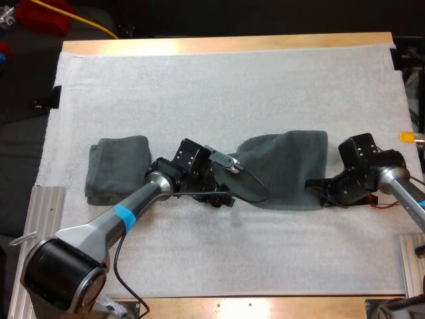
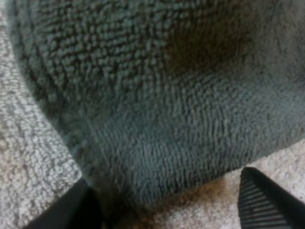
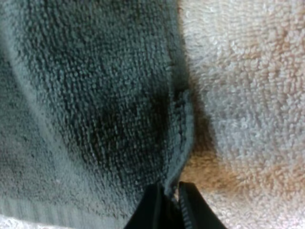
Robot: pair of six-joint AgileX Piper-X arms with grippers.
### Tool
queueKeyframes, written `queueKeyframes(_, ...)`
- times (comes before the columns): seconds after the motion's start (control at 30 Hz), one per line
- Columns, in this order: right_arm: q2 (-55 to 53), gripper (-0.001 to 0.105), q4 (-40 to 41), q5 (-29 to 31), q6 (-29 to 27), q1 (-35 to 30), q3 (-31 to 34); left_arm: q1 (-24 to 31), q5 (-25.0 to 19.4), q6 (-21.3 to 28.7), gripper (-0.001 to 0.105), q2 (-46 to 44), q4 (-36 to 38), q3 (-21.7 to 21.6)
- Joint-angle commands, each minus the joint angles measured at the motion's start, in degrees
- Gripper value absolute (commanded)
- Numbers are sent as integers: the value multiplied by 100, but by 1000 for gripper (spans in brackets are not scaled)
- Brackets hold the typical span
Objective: Pick towel from pile, fold and stack
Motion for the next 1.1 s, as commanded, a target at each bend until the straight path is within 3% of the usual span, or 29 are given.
queueKeyframes(0.0, -60, 0, 62, 48, -61, 0, 6, -24, 67, 15, 50, -3, -45, -38)
queueKeyframes(0.4, -60, 0, 62, 38, -61, 0, 6, -24, -157, 15, 0, -3, -1, -38)
queueKeyframes(0.63, -141, 0, 59, -84, -63, 0, 6, -24, -156, 32, 0, -120, 115, -38)
queueKeyframes(0.9, -1158, 0, -3, -69, -115, 0, -45, -24, -644, 463, 0, -1316, 671, -57)
queueKeyframes(1.07, -1775, 0, 14, -72, -44, 0, -195, -24, -657, 564, 0, -2082, 1124, -233)
